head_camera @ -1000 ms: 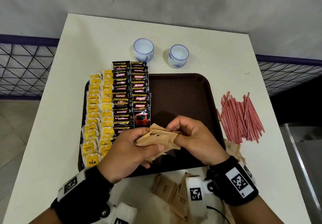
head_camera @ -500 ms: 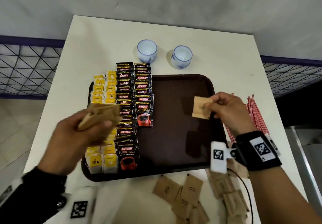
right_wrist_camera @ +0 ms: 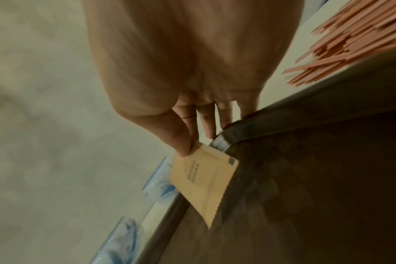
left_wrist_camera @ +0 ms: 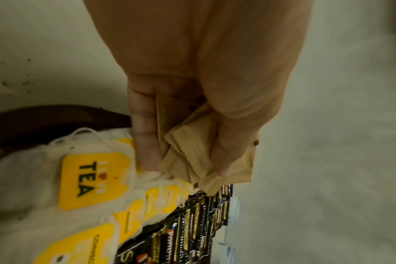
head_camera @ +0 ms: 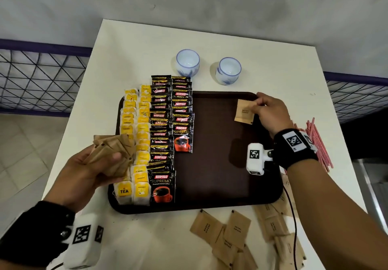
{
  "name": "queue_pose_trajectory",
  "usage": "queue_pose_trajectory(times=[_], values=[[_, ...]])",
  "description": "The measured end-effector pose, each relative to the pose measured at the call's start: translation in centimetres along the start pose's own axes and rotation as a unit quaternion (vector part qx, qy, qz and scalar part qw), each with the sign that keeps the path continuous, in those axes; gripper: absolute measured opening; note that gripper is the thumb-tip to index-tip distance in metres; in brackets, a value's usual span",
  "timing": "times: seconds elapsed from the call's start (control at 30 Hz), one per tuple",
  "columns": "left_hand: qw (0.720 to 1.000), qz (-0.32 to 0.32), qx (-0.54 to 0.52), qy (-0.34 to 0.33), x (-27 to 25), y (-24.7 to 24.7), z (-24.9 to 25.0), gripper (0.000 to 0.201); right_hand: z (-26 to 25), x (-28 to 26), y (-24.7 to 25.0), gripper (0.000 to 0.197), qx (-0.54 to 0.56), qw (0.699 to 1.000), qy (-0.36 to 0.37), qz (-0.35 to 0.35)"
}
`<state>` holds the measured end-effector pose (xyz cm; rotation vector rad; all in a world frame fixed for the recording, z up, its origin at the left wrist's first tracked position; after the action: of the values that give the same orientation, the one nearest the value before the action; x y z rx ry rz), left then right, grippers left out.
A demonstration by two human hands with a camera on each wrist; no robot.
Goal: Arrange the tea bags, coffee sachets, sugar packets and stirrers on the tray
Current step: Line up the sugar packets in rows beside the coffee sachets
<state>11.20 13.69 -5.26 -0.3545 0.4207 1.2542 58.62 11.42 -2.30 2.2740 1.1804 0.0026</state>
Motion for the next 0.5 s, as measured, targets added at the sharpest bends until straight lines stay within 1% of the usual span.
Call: queue_pose_trajectory(times=[0.07,0.1,0.2,0.3,0.4,0.43,0.5], values=[[1.0,-0.007,0.006,0.0,0.0,0.1,-0.4,0.06,0.6,-0.2,0.1,0.02,0.022,1.0,-0.01,0.009],[1.0,-0.008,0.009,0.0,-0.1,0.1,-0.5,0.062,0.9,-0.3,0.1,0.023,0.029,0.999,-0.01,0.016],[1.0,0.003,0.0,0.001,-0.4,0.2,-0.5,0.04,1.6,-0.9,-0.1,0.025,0.043,0.999,-0.002,0.026],[1.0,0.007,0.003,0.004,-0.8,0.5,-0.7,0.036,1.9,-1.5,-0.8,0.02,0.027,0.999,0.014,0.025],[1.0,0.009,-0.002,0.006,-1.6,1.0,-1.0,0.034,2.1,-2.2,-1.3,0.009,0.013,0.999,0.028,0.021],[1.0,0.007,-0.001,0.005,-1.9,1.1,-1.1,0.034,2.2,-2.5,-1.4,0.01,0.014,0.999,0.03,0.018],[1.0,0.005,-0.001,0.003,-2.5,1.3,-1.2,0.034,2.4,-3.2,-1.7,0.016,0.022,0.999,0.034,0.008]])
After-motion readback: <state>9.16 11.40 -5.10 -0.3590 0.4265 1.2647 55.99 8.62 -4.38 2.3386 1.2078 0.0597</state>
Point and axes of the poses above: each hand's wrist, its own x-axis towards the middle knuckle, its own y-axis out of the back of the hand, z = x × y, the point moved 9 cm from there along x, towards the middle knuckle, and after that the axes turned 4 degrees about x, right-handed, at the moved point
